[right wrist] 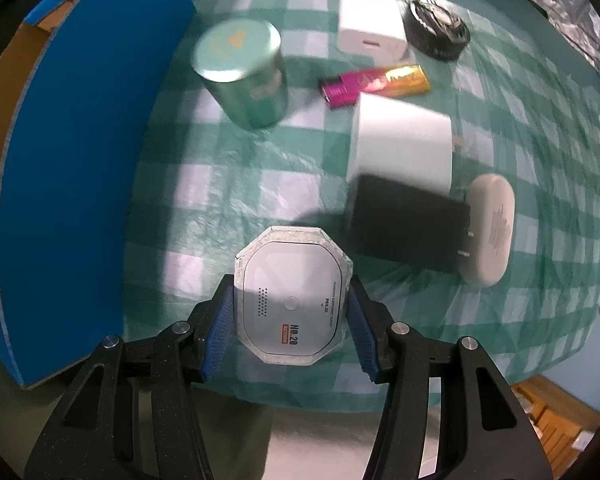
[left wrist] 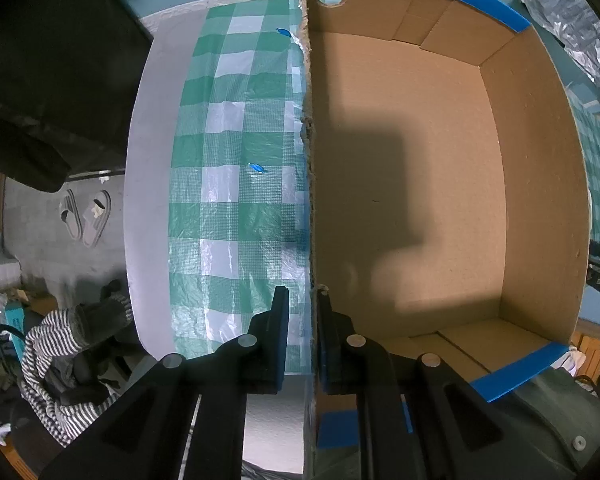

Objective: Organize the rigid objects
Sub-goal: 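Carry the white octagonal device into the box and open the right gripper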

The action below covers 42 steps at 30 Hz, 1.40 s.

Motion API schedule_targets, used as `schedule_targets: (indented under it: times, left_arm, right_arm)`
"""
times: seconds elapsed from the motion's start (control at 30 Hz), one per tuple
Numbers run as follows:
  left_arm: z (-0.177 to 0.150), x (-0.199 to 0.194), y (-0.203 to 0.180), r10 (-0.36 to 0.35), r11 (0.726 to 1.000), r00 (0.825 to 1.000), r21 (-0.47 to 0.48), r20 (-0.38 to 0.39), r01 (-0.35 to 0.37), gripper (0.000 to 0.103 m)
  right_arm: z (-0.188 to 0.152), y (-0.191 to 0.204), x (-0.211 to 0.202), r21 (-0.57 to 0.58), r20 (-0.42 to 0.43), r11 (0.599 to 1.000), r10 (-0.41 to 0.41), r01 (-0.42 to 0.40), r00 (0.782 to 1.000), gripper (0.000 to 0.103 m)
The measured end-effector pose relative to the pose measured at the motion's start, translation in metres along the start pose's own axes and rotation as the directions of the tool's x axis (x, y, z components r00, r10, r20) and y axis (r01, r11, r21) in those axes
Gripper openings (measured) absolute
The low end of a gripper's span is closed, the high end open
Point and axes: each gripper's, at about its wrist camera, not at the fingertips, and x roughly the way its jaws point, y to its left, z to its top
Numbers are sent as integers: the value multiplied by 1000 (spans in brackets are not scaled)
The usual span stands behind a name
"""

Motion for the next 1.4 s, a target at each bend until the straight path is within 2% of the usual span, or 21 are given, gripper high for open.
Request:
schedule_targets:
  times: [0.37, 0.4, 0.53, 0.73, 0.9, 1.4]
  left_arm:
    - [-1, -2, -5, -2, 1000, 1000, 3, 9, 2, 12]
    - [-1, -2, -4, -2, 1000, 1000, 4, 8, 2, 12]
    - [-1, -2, -4, -3, 1000, 1000, 4, 7, 3, 12]
    - [-2, -3, -6, 0, 1000, 1000, 12, 7, 0, 10]
    - [-2, -4, -6, -6, 1000, 1000, 8, 9, 6, 10]
    - [-2, -5, -3, -13, 1000, 1000, -16, 7, 13, 10]
  right_arm:
    - [35, 21, -40, -49, 39, 999, 5, -3, 999, 54]
    - [47, 25, -42, -52, 41, 999, 2, 0, 999, 54]
    - [58, 36, -70, -68, 60, 998, 14, -10, 998, 54]
    - [55, 36, -89, -108, 95, 994, 39, -29, 995, 54]
    - [75, 58, -107, -176, 129, 984, 51, -28, 990, 54]
    - [128, 121, -104, -348, 139, 937, 72, -19, 988, 54]
